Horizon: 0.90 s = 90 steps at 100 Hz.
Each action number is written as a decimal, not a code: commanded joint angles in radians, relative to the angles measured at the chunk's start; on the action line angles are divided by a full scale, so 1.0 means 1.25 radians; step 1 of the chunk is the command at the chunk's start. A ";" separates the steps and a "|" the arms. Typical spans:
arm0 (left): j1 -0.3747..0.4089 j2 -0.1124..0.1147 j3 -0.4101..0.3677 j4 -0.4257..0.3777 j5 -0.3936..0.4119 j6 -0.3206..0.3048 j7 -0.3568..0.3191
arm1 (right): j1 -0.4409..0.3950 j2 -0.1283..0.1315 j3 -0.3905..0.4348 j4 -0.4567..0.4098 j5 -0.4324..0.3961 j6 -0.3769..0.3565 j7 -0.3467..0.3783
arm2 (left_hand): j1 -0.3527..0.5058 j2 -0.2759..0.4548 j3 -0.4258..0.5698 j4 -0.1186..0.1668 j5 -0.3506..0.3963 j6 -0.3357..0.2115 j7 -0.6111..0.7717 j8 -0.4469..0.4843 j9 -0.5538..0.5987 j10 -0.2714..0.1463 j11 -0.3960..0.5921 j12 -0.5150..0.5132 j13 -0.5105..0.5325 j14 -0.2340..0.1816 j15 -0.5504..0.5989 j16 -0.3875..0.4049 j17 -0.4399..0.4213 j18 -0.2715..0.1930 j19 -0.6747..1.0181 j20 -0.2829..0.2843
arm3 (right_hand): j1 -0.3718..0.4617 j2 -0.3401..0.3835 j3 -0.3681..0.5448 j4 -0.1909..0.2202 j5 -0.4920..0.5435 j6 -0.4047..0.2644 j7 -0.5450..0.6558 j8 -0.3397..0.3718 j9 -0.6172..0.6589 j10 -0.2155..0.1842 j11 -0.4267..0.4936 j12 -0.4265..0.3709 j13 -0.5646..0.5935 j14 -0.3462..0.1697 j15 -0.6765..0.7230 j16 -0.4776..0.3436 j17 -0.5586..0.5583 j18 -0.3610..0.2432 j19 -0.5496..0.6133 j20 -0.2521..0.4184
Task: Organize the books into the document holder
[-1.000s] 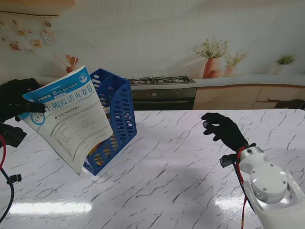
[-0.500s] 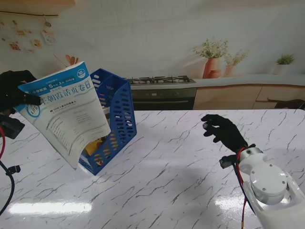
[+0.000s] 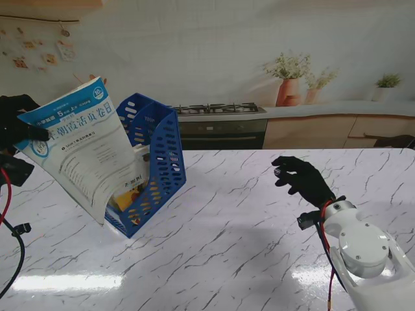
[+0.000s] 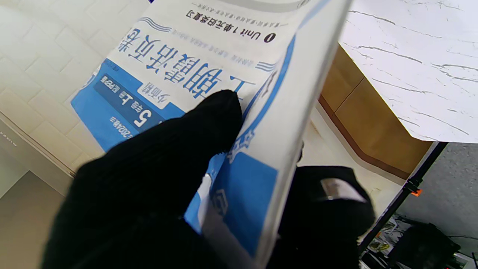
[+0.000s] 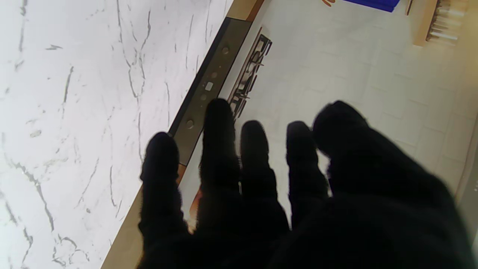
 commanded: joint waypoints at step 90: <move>-0.098 -0.050 0.123 0.228 -0.033 -0.311 0.089 | 0.019 0.000 -0.005 0.016 0.013 -0.005 0.021 | 0.073 0.063 0.097 0.041 0.048 -0.092 0.059 0.009 0.025 -0.095 0.025 -0.001 0.061 -0.035 0.001 -0.004 0.008 -0.083 0.086 -0.009 | -0.002 -0.007 -0.017 0.024 0.009 -0.010 -0.014 0.014 0.002 -0.005 -0.001 -0.003 -0.001 0.004 -0.006 -0.010 -0.012 0.045 -0.001 -0.008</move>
